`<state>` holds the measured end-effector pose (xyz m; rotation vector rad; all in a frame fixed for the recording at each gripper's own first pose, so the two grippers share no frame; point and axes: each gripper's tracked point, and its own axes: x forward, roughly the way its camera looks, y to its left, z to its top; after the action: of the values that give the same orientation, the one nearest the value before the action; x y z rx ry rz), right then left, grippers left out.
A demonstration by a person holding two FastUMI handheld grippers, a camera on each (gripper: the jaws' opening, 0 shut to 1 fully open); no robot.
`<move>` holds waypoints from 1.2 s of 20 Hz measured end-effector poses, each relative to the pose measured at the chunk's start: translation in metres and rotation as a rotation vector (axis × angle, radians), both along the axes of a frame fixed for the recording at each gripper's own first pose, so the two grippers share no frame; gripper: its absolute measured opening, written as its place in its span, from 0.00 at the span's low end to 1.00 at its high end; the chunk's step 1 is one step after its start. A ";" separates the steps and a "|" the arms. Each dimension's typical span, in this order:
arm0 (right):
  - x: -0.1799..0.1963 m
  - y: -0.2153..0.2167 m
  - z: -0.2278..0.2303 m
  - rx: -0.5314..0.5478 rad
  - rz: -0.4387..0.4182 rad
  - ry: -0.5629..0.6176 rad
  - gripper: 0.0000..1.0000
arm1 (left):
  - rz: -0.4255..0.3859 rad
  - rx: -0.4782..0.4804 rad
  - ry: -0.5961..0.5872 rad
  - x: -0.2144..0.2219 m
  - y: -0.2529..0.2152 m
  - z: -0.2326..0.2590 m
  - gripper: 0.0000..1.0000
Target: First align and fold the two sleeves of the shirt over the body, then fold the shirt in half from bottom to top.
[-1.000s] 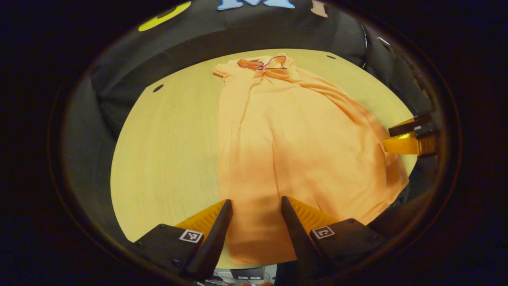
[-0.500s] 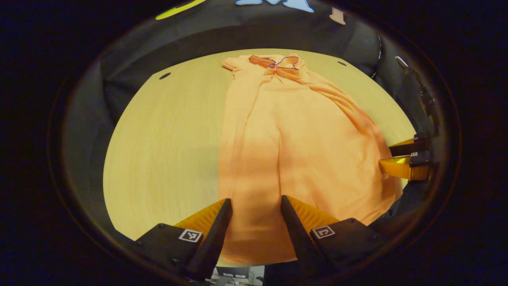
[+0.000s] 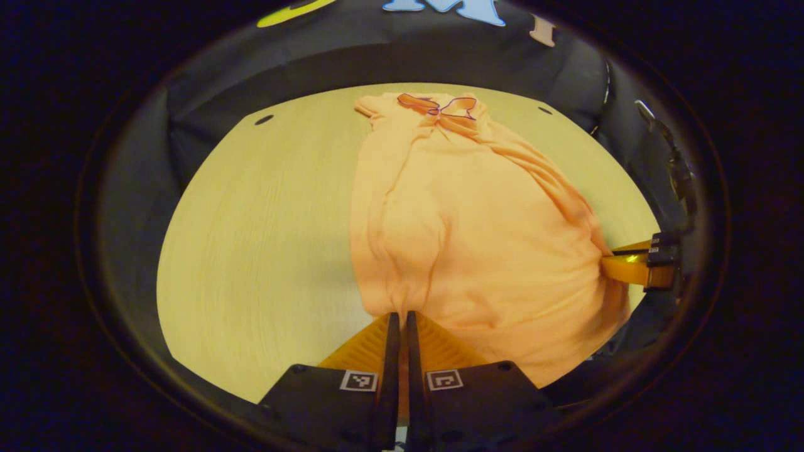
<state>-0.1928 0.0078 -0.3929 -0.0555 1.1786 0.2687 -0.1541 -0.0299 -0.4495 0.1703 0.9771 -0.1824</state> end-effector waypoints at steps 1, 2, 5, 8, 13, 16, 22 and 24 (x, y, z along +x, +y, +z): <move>0.001 0.000 0.001 0.002 0.003 0.003 0.10 | -0.005 0.022 0.001 -0.002 -0.001 0.001 0.10; 0.000 0.000 0.000 0.005 0.005 0.005 0.10 | -0.018 0.047 0.001 -0.002 -0.001 -0.002 0.07; 0.007 -0.002 -0.007 0.013 0.002 -0.004 0.01 | -0.041 0.083 -0.012 -0.001 -0.002 -0.003 0.09; 0.001 0.001 0.000 0.015 0.002 -0.003 0.00 | -0.045 0.085 -0.016 -0.001 -0.002 -0.001 0.06; 0.002 0.003 0.001 0.029 -0.005 0.006 0.00 | -0.054 0.099 -0.021 0.001 -0.002 0.001 0.09; 0.008 0.009 0.008 0.051 -0.009 -0.002 0.00 | -0.056 0.096 -0.064 0.011 -0.005 0.014 0.08; 0.051 0.018 0.041 0.083 -0.006 -0.085 0.00 | -0.022 0.054 -0.160 0.058 -0.013 0.057 0.06; 0.074 0.021 0.052 0.091 -0.006 -0.121 0.00 | -0.033 0.061 -0.189 0.079 -0.014 0.067 0.06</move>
<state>-0.1191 0.0287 -0.3414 0.0111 1.0451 0.3091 -0.0747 -0.0435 -0.3820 0.2554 0.7922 -0.1633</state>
